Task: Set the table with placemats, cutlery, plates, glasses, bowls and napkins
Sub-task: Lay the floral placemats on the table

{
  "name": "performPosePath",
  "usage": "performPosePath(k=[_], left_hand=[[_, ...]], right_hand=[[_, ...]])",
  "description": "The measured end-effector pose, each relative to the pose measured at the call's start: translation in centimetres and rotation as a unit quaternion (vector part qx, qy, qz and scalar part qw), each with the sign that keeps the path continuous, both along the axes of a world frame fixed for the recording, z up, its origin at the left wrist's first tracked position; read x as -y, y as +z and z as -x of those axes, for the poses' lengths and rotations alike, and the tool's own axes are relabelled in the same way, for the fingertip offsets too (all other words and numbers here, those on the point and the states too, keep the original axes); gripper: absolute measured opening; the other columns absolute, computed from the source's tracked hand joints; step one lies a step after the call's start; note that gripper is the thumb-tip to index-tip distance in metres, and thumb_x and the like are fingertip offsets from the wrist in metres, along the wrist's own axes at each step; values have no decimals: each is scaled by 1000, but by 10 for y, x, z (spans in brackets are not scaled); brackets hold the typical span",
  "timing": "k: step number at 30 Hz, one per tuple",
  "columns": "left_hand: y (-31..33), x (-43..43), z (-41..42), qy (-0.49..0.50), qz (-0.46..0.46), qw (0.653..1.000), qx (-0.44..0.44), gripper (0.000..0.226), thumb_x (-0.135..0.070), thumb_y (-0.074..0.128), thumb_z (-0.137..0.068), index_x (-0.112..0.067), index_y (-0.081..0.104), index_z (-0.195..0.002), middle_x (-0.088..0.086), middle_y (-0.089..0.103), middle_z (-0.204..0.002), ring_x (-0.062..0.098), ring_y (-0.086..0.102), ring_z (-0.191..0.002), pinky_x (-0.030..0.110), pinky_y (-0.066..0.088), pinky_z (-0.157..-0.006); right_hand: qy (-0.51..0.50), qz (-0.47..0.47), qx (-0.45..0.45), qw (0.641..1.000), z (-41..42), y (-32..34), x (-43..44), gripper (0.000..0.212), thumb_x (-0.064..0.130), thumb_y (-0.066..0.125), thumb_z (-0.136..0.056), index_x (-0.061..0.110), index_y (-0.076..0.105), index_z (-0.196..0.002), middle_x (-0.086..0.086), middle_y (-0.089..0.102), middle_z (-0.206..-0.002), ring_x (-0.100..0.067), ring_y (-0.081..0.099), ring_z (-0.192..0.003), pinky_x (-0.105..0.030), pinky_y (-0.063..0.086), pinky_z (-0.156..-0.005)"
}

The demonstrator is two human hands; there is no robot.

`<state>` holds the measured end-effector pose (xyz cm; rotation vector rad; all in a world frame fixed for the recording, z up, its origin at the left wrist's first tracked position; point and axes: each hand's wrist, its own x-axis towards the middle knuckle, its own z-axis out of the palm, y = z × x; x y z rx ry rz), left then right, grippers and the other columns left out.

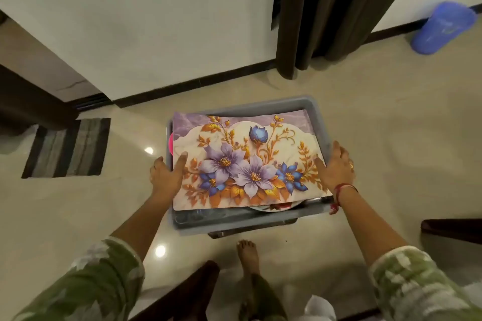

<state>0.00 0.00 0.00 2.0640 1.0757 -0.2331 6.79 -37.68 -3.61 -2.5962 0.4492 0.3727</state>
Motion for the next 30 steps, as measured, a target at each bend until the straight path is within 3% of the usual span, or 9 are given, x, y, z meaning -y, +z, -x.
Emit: performPosePath(k=[2,5,8,13,16,20,24,30], left_hand=[[-9,-3,-10,37,39,998,-33,85,-69,55,-78,-8,37,-135,18,48,-130,38,54,-114,54,46,-96],[-20,-14,-9,93,173,980,-46,78,-70,55,-78,-7,46,-124,13,62,-114,32,64,-96,48,51,-89],[-20,-20,-10,119,252,960,-27,63,-64,53,-83,-10,60,-115,13,69,-104,33,67,-92,49,51,-90],[-21,-19,-10,143,271,952,0,37,-42,67,-84,-10,63,-101,13,69,-97,29,67,-79,39,52,-77],[-19,-15,-7,167,274,947,16,42,-36,70,-83,-5,61,-109,11,69,-90,28,67,-76,38,54,-75],[-7,-11,7,179,284,941,41,36,-31,72,-82,-5,62,-105,12,70,-90,26,68,-73,31,54,-60],[19,-11,29,171,296,938,63,45,-35,74,-79,-5,61,-110,14,71,-98,29,70,-79,33,56,-62],[90,-22,87,152,283,941,106,49,-33,74,-79,-1,61,-115,14,71,-98,26,70,-77,30,55,-60]], right_hand=[[-19,-20,-22,999,-12,-10,-1,71,34,53,-92,8,19,-147,-22,28,-147,-42,32,-131,-50,29,-106],[-47,-53,-20,997,-23,-23,-2,60,27,50,-94,4,25,-144,-24,36,-139,-44,40,-123,-48,35,-101],[-83,-59,10,995,-31,-24,-1,42,15,47,-95,0,40,-133,-27,44,-129,-45,46,-114,-45,39,-94],[-111,-71,21,991,-37,-25,3,28,3,48,-92,-8,50,-117,-29,52,-118,-44,51,-106,-40,42,-88],[-122,-70,31,990,-32,-23,2,28,1,47,-92,-10,51,-118,-30,52,-118,-44,51,-107,-41,42,-89],[-135,-72,46,987,-14,-16,3,29,-1,48,-92,-11,52,-118,-30,53,-116,-44,52,-107,-41,43,-91],[-127,-82,68,986,5,4,9,24,2,52,-90,-10,56,-110,-28,58,-108,-42,56,-101,-42,47,-89],[-108,-99,126,981,39,67,7,32,10,55,-91,-5,55,-118,-27,59,-112,-43,57,-102,-49,49,-91]])
